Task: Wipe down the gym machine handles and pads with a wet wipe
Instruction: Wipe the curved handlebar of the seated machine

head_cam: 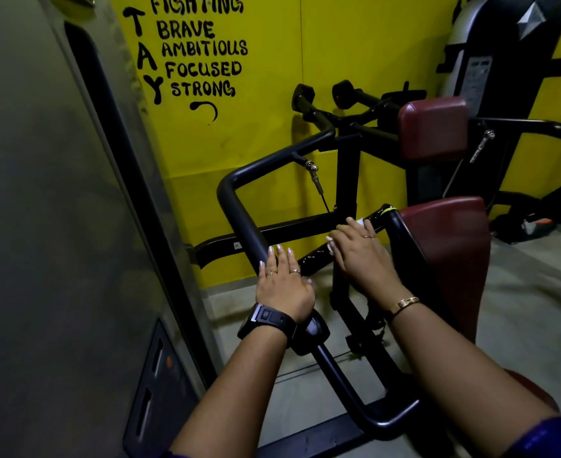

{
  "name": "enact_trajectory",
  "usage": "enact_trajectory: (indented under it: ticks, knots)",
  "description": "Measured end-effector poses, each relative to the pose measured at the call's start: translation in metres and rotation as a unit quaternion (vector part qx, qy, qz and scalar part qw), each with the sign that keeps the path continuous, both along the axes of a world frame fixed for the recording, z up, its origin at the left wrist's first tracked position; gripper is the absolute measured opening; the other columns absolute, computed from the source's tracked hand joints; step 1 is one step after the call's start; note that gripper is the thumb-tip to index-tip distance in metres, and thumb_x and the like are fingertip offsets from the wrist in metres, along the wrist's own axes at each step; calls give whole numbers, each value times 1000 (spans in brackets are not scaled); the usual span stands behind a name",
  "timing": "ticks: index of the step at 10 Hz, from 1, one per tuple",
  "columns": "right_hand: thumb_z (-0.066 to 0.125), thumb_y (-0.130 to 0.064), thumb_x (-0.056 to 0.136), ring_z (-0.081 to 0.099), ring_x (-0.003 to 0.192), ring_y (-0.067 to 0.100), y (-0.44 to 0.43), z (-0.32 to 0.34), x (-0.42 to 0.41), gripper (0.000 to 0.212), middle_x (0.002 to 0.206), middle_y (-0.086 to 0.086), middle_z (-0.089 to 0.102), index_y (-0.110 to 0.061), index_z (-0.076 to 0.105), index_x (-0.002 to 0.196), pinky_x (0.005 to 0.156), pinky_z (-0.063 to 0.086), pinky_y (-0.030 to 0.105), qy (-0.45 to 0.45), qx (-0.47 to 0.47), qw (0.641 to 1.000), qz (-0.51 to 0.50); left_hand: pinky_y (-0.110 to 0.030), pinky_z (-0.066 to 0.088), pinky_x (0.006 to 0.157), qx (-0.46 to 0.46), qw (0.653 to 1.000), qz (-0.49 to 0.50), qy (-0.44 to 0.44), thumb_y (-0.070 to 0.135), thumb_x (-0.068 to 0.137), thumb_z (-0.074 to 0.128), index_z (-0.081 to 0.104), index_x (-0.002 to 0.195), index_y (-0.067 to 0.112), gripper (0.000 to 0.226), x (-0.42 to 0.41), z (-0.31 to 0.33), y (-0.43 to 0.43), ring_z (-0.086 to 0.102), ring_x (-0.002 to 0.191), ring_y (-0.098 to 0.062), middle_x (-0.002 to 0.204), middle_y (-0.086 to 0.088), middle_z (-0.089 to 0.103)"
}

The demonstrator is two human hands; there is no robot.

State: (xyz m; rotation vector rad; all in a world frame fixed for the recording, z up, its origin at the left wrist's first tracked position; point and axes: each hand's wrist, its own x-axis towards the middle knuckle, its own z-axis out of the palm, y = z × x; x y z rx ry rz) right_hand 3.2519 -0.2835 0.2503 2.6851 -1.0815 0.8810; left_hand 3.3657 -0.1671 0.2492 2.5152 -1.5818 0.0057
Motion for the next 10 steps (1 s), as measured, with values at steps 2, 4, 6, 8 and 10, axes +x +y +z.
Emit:
enact_trajectory:
  ticks: [2, 4, 6, 8, 10]
  knots:
    - [25, -41, 97, 25, 144, 27, 11, -12, 11, 58, 147, 11, 43, -11, 44, 142, 118, 8, 38, 131, 6, 984, 122, -41, -6, 120, -1, 1000, -2, 2, 37, 103, 29, -4, 155, 7, 68, 1, 0, -1, -13, 150, -26, 163, -11, -10]
    - [21, -36, 101, 22, 145, 22, 9, -3, 2, 52, 150, 7, 41, -14, 48, 138, 119, 6, 35, 31, 20, 999, 16, -40, -7, 120, -2, 1000, -3, 5, 37, 103, 29, -4, 155, 7, 69, -1, 1, 1, -14, 150, -26, 163, -12, -10]
    - [64, -3, 84, 63, 107, 31, 32, -9, 14, 18, 105, 10, 67, -11, 67, 101, 79, 53, 38, -34, -5, 993, 110, -40, -8, 120, -5, 1000, -4, 17, 30, 100, 32, -3, 156, 8, 69, 0, 0, 1, -14, 150, -25, 163, -11, -9]
    - [53, -6, 92, 62, 86, 17, 29, 14, -1, 18, 88, 4, 67, -10, 70, 93, 75, 48, 28, -412, 315, 855, -3, -41, -7, 120, -7, 1000, -4, 15, 28, 97, 34, -1, 156, 8, 71, -1, 1, 1, -13, 150, -26, 163, -11, -7]
    - [41, -3, 96, 59, 61, 29, 42, 6, 0, 18, 76, 17, 58, -4, 54, 85, 35, 51, 31, -446, 664, 596, -71, -41, -7, 120, -5, 1000, -7, 15, 28, 97, 34, -1, 156, 8, 72, -1, 1, 1, -13, 150, -26, 163, -11, -8]
